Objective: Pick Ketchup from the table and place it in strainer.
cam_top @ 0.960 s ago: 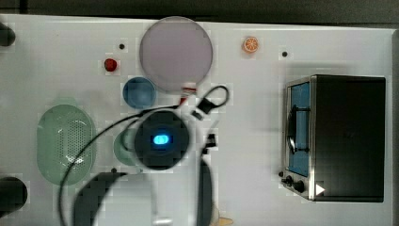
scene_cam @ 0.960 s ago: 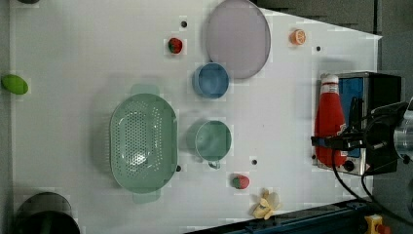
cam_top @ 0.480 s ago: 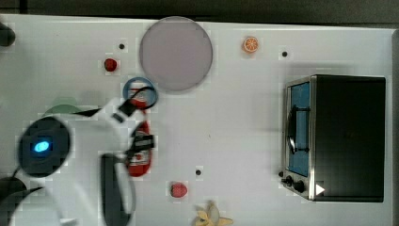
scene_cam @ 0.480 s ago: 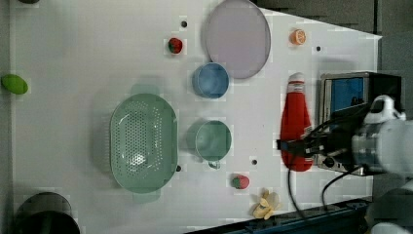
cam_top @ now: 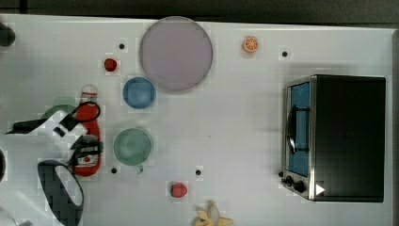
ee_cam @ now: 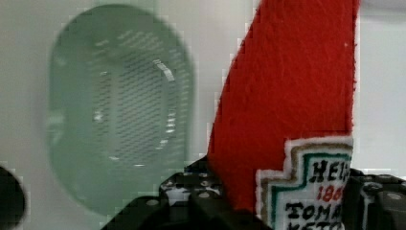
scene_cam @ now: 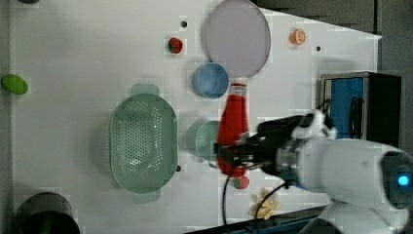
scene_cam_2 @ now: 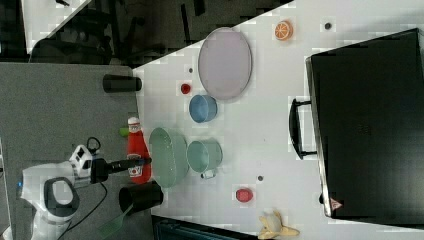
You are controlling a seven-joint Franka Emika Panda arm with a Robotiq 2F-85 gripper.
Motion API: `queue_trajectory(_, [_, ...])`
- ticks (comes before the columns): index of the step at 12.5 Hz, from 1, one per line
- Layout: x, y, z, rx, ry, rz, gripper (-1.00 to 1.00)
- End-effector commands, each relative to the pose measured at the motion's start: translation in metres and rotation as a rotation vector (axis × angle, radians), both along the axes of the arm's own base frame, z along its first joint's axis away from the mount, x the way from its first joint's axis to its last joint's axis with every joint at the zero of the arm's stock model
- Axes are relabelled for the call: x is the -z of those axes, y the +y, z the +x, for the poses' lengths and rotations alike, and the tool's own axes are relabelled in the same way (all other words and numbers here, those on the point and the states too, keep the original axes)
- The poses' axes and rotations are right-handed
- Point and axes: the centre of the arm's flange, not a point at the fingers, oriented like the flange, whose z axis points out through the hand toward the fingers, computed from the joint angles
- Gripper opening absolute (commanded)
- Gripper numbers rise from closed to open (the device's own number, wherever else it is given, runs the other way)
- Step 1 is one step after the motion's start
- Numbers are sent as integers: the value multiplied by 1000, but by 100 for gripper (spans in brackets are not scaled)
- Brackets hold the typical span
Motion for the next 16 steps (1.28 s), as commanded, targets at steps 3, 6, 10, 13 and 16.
queue_trajectory(3, [52, 55, -10, 280, 44, 140, 26])
queue_trajectory(6, [96, 79, -22, 247, 81, 193, 26])
queue_trajectory(10, [142, 86, -22, 245, 124, 246, 32])
queue_trajectory(13, [154, 86, -22, 226, 122, 237, 95])
queue_trajectory(16, [115, 85, -6, 336, 54, 253, 100])
